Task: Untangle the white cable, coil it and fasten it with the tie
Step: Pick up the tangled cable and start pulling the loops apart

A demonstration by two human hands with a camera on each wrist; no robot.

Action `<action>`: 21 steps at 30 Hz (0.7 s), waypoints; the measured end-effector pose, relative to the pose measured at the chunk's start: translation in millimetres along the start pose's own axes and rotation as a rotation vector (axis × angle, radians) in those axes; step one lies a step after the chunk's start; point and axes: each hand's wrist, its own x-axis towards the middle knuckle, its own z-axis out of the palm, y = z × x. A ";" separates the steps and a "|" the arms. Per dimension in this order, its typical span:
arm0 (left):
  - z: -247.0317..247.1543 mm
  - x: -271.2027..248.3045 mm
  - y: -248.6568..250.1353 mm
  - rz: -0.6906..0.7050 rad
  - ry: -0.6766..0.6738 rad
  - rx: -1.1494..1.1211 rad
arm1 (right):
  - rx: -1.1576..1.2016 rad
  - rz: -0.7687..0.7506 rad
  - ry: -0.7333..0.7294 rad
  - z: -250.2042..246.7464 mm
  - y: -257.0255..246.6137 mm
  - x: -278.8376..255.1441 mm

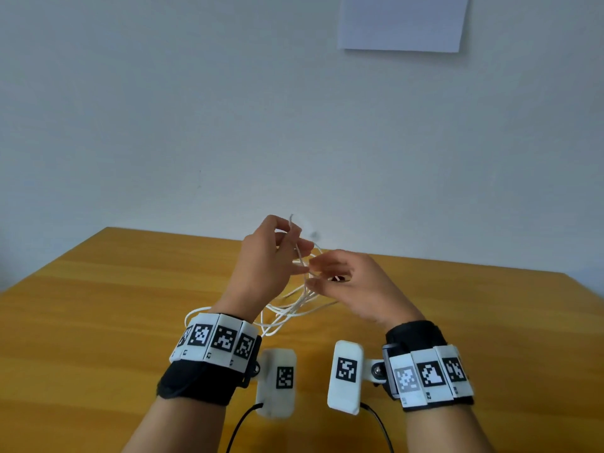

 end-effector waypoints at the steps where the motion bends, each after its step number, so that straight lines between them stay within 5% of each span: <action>1: 0.0 0.3 0.8 -0.008 0.004 -0.059 | -0.073 0.001 -0.005 1.1 1.6 0.1; 8: -7.0 2.8 3.2 0.053 0.066 -0.118 | -0.270 0.100 0.133 -7.8 13.3 -0.5; 15: -10.6 5.7 -3.8 0.120 0.065 0.092 | -0.396 0.319 0.242 -25.7 28.3 -6.0; 21: -28.7 4.9 -4.2 0.142 0.074 0.479 | -0.347 0.535 0.517 -50.3 51.7 -11.4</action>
